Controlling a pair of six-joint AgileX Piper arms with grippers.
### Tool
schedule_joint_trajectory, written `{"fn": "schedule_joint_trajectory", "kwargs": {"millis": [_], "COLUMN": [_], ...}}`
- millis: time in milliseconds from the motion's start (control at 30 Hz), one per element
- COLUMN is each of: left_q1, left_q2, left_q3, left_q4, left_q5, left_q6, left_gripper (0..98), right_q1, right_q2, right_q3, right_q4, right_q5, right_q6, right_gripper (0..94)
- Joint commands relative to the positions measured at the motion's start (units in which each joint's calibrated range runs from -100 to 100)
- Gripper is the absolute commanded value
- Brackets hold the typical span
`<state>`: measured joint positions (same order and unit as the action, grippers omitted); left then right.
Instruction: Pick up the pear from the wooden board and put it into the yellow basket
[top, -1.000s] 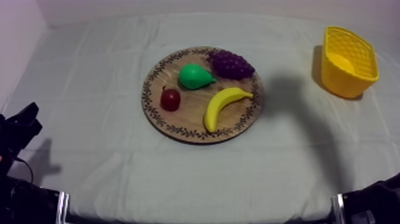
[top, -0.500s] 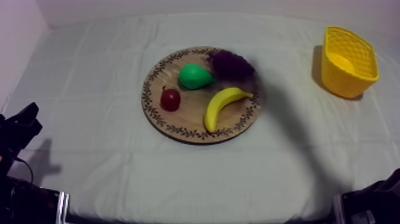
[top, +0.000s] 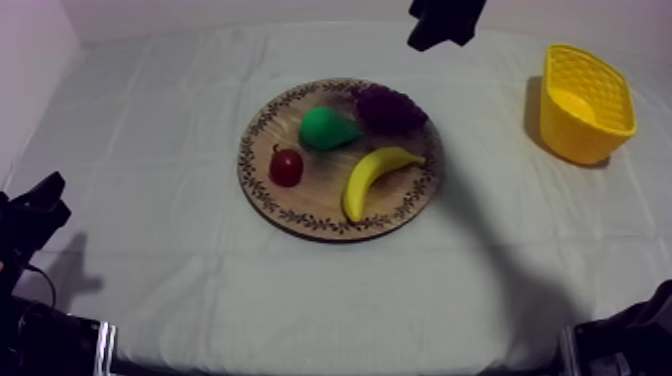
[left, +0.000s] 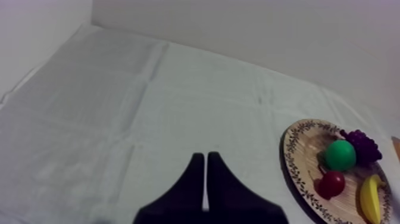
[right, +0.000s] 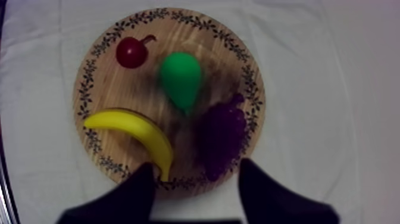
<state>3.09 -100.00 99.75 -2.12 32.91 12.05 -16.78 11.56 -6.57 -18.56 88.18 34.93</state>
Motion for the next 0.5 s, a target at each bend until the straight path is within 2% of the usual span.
{"fn": "schedule_joint_trajectory", "kwargs": {"millis": [0,167,467], "left_q1": [-0.01,-0.01,-0.01], "left_q2": [0.00,0.00,0.00], "left_q3": [0.03,0.03,0.03], "left_q4": [0.00,0.00,0.00], "left_q5": [-0.01,-0.01,-0.01], "left_q6": [-0.01,-0.01,-0.01], "left_gripper": [0.1,0.1,0.1], "right_q1": [-0.46,-1.77,-4.19], "right_q2": [0.10,1.48,9.33], "right_q3": [-0.58,-2.66,-6.90], "right_q4": [-0.12,0.07,0.84], "right_q5": [0.64,1.00,-0.79], "right_q6": [-0.40,-1.00,-1.71], "right_gripper": [67.4,76.4,78.1]}}
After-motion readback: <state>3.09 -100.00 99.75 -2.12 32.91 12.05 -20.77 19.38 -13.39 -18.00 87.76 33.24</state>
